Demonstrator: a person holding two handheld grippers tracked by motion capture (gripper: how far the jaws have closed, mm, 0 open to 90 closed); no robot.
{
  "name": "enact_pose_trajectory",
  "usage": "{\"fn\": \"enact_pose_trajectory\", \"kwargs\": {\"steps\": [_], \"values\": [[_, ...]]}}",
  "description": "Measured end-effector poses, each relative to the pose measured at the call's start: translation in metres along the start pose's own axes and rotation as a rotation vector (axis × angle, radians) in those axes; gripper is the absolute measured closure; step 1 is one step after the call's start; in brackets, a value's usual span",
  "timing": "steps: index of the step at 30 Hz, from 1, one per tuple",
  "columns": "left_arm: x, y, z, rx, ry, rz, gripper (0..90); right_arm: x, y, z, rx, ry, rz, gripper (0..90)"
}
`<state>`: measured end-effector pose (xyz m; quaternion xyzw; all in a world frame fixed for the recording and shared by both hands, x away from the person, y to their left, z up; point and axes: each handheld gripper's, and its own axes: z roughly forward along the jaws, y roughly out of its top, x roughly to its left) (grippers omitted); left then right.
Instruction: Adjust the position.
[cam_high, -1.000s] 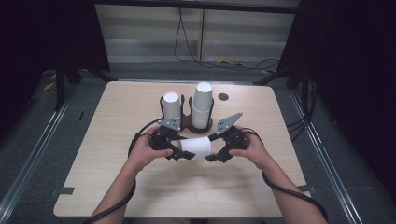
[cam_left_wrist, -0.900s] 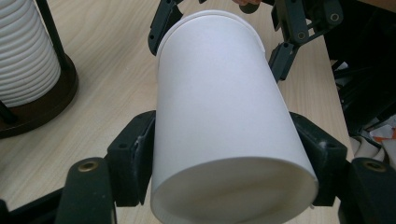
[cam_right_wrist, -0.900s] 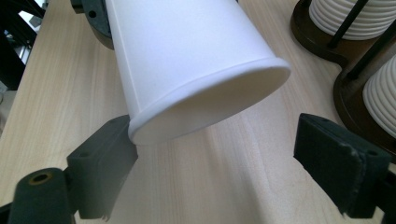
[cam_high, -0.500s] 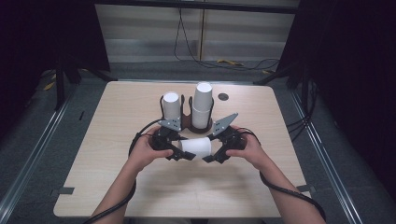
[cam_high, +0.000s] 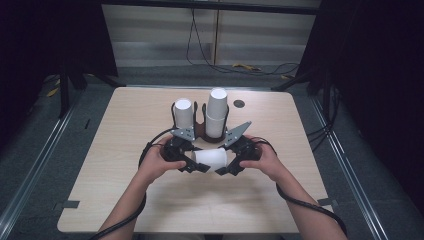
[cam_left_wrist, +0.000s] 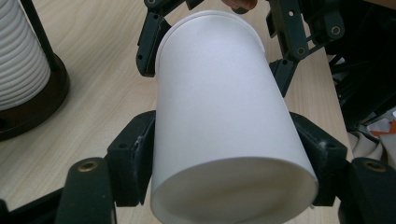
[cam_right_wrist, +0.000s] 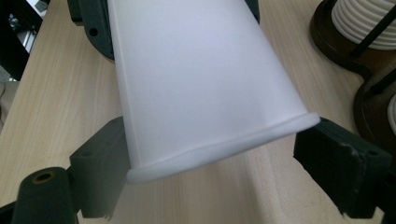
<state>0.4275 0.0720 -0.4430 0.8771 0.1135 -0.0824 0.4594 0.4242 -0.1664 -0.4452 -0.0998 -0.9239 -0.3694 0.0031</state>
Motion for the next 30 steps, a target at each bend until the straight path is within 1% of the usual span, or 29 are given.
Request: {"fn": "enact_pose_trajectory", "kwargs": {"steps": [2,3,5,6,8,10,13,15,21,23,25,26,30], "values": [[0.0,0.0,0.0,0.003,0.008,0.002,31.5,0.0,0.0,0.0,-0.005,0.004,-0.009,17.3],[0.001,0.0,0.0,0.0,0.008,0.001,31.5,0.0,0.0,0.0,-0.005,0.008,-0.006,18.4],[0.002,-0.001,-0.001,0.003,0.004,-0.005,31.4,0.001,0.001,0.0,-0.01,0.0,-0.014,18.5],[0.002,-0.001,-0.001,-0.009,-0.001,-0.007,31.4,0.001,0.0,0.0,-0.012,0.002,-0.007,18.6],[0.001,-0.001,-0.002,-0.009,-0.001,-0.01,31.4,0.001,0.0,-0.001,-0.022,-0.001,-0.017,18.8],[0.001,0.0,-0.002,-0.014,-0.001,-0.005,31.3,0.001,0.0,-0.002,-0.028,0.002,-0.012,19.0],[0.001,0.0,-0.002,-0.016,-0.003,-0.003,30.9,0.001,0.0,-0.003,-0.031,0.001,-0.017,19.1],[0.001,0.0,-0.002,-0.018,-0.002,-0.006,30.7,0.001,0.0,-0.004,-0.03,-0.009,-0.021,19.2],[0.002,-0.001,-0.001,-0.012,0.005,-0.001,29.8,0.001,-0.002,-0.006,-0.029,-0.009,-0.014,19.5],[0.002,-0.001,-0.002,0.002,0.017,0.015,28.7,0.001,-0.003,-0.007,-0.028,-0.01,-0.008,19.5],[0.003,-0.002,-0.002,0.014,0.028,0.013,25.2,0.0,-0.005,-0.008,-0.022,-0.015,-0.003,19.9],[0.003,-0.002,-0.003,0.013,0.033,0.007,24.5,-0.001,-0.006,-0.009,-0.023,-0.017,-0.005,20.1],[0.003,-0.002,-0.003,0.008,0.027,-0.003,23.6,-0.001,-0.007,-0.013,-0.02,-0.018,0.004,20.3]]}}
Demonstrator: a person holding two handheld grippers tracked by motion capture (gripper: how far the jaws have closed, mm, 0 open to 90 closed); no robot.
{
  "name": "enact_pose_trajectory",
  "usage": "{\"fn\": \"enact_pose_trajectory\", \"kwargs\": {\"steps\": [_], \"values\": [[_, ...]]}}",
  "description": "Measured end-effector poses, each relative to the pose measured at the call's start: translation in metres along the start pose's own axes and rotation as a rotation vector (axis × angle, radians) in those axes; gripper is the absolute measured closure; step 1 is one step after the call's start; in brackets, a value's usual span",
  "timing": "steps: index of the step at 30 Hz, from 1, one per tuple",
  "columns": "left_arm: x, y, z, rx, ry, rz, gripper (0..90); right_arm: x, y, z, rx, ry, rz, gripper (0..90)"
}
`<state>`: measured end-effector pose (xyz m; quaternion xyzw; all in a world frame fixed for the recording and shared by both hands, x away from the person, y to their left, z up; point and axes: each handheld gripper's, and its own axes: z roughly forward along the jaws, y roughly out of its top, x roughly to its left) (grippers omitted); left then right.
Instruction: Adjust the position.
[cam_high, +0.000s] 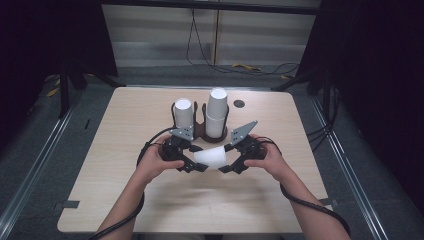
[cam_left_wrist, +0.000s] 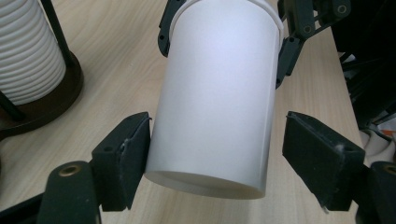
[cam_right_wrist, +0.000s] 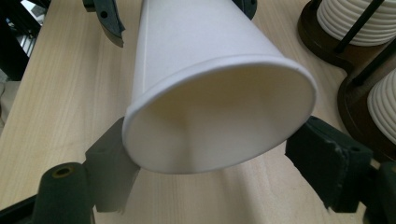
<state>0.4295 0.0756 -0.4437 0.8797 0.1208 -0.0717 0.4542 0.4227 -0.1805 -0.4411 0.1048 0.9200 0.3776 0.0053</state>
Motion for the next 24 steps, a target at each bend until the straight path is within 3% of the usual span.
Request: {"fn": "enact_pose_trajectory", "kwargs": {"steps": [24], "values": [[0.0009,-0.0007,-0.0012,0.048,0.029,0.029,20.6,-0.0005,-0.0037,-0.0045,0.001,-0.014,0.005,21.6]]}}
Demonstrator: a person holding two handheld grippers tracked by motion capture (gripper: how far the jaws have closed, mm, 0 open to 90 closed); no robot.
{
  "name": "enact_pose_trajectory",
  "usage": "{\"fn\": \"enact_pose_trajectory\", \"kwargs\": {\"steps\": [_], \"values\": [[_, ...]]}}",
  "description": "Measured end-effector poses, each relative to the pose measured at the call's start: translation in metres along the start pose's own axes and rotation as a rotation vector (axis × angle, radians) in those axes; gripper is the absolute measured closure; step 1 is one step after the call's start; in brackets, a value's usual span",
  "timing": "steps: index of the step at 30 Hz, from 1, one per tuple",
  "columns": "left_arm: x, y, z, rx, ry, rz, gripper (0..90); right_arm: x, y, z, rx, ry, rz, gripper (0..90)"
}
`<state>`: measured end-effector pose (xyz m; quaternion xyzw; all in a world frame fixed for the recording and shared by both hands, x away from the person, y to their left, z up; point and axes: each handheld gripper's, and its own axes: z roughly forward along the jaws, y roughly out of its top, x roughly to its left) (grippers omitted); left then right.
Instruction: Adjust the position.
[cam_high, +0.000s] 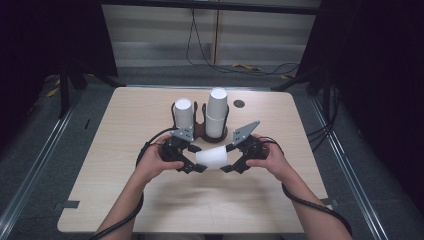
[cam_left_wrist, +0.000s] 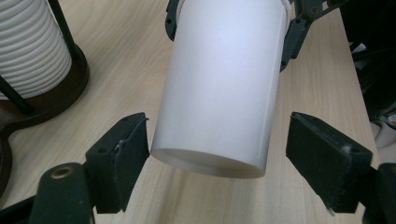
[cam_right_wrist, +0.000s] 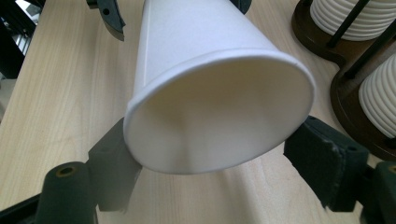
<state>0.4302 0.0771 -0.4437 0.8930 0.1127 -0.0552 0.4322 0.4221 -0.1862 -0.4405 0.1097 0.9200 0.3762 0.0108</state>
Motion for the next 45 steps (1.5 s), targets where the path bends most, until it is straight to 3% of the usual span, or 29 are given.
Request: {"fn": "enact_pose_trajectory", "kwargs": {"steps": [23,45], "values": [[0.0,-0.001,0.002,0.038,0.019,0.005,19.7,-0.001,0.0,-0.01,0.082,-0.019,-0.004,21.6],[0.0,-0.002,0.006,0.046,0.024,-0.009,19.7,-0.001,0.014,-0.014,0.231,-0.036,-0.059,21.6]]}}
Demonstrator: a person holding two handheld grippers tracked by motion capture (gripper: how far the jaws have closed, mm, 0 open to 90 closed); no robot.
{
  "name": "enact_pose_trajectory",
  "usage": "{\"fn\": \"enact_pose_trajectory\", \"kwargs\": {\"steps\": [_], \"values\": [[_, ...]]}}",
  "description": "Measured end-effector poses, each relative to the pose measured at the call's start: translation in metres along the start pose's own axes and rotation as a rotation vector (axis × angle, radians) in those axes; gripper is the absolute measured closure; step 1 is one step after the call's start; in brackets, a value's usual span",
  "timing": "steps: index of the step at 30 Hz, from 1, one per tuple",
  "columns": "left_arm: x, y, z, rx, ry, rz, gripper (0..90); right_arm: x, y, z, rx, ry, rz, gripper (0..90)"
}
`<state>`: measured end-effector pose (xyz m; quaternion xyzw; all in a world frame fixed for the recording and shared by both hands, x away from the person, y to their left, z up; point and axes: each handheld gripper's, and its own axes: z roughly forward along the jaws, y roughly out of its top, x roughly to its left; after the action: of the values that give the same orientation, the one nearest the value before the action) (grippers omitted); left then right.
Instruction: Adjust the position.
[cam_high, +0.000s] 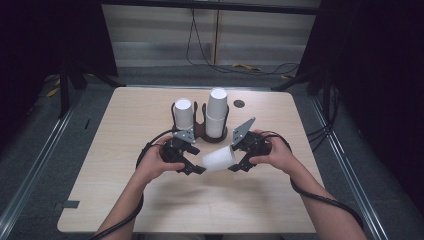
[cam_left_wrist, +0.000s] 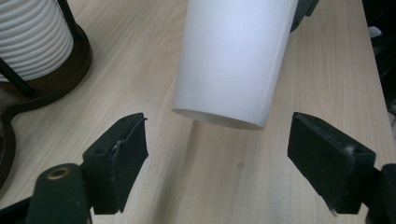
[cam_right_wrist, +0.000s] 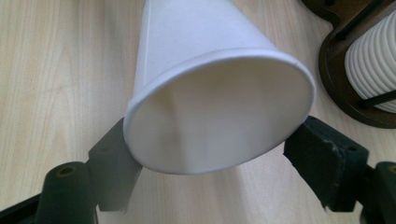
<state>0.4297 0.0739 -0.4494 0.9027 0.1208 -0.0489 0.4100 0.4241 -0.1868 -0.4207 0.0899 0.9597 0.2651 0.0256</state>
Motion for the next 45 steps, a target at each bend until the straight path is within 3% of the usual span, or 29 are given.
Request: {"fn": "enact_pose_trajectory", "kwargs": {"steps": [13,17,27,45], "values": [[0.0,0.0,0.0,0.017,0.0,0.01,19.7,0.0,0.009,-0.002,0.068,0.002,-0.026,21.6],[-0.001,0.0,0.001,0.014,0.0,0.003,19.7,0.0,0.012,-0.004,0.085,0.006,-0.009,21.6],[-0.001,0.0,0.002,0.016,0.0,0.005,19.7,0.001,0.016,-0.003,0.132,0.004,-0.019,21.6],[-0.001,0.0,0.004,0.016,-0.007,0.013,19.7,0.002,0.032,-0.006,0.213,-0.006,-0.069,21.6]]}}
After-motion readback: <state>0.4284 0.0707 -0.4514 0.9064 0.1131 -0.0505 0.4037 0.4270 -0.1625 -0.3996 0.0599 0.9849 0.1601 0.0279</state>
